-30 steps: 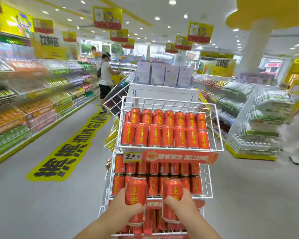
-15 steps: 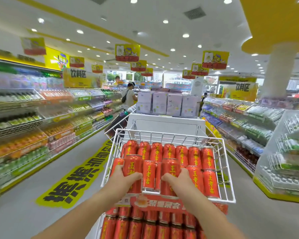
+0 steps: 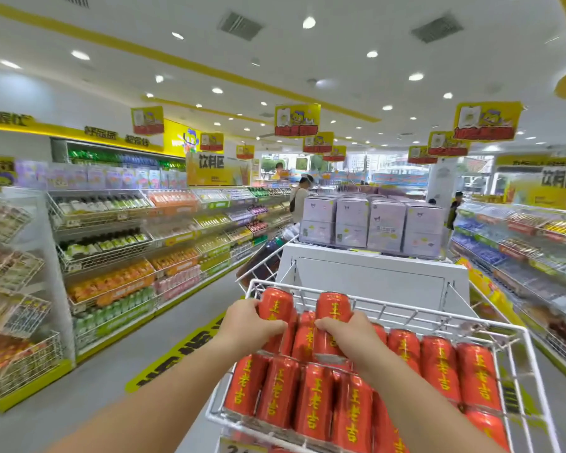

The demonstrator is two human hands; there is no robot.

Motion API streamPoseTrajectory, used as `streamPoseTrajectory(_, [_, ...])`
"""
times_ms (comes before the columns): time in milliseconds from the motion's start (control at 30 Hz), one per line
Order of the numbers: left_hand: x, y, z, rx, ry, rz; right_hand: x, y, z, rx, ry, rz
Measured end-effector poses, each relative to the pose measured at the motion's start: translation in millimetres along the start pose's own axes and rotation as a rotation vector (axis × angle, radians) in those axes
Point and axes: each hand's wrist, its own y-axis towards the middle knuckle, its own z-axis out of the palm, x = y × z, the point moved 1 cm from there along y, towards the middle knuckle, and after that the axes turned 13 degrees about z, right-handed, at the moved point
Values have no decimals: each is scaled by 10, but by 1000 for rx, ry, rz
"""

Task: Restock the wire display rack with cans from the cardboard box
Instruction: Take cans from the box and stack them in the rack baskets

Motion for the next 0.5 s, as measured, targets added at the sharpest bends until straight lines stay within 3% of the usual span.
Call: streamPoseTrajectory(500, [316,328,391,-8,350,195,-33,477,518,-76,-187,-63])
